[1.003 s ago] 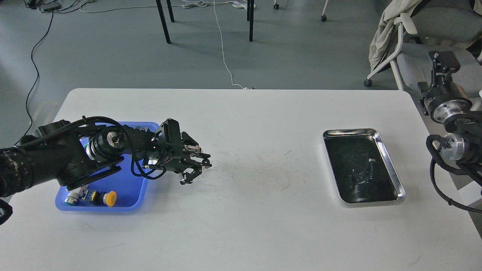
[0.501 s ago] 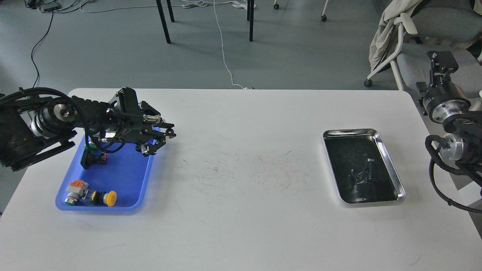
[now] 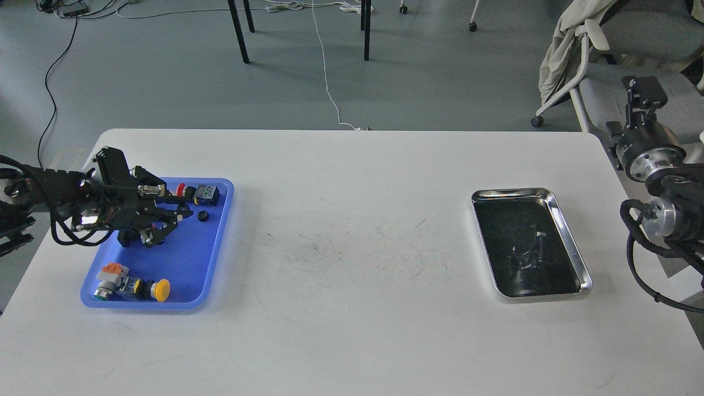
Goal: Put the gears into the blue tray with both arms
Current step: 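Lower the part into the blue tray and open the left gripper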
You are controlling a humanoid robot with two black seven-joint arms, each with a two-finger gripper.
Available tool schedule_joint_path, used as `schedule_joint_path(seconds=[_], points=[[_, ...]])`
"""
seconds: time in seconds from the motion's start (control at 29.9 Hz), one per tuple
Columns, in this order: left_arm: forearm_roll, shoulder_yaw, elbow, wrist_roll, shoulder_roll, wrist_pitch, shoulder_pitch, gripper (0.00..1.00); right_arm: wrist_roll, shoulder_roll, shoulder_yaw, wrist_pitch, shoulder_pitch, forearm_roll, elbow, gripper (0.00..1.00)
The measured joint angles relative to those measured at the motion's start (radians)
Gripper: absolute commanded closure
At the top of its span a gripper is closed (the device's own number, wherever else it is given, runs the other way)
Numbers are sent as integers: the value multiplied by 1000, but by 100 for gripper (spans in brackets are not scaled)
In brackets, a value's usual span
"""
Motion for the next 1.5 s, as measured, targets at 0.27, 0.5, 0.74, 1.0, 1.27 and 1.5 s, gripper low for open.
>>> schedule_joint_path(seconds=[0.27,0.5,0.74,1.0,1.27,1.5], points=[[0,1,10,0,39,41,87,90,0,0,-2,1,-3,0,-4,4],[0,0,11,0,69,63,136,90,7,1,-2,-2,-9,0,-3,4],[0,-2,12,0,62,65,143,89,7,2,-2,-2,-9,0,-1,4],[0,-4,11,0,44,65,144,89,7,2,-3,-2,-10,0,-2,4],[0,-4,11,0,15,64,143,85,7,2,-3,-4,-16,-2,-3,4],[0,-1,11,0,18,63,144,76,7,2,-3,-5,-17,-2,-3,4]])
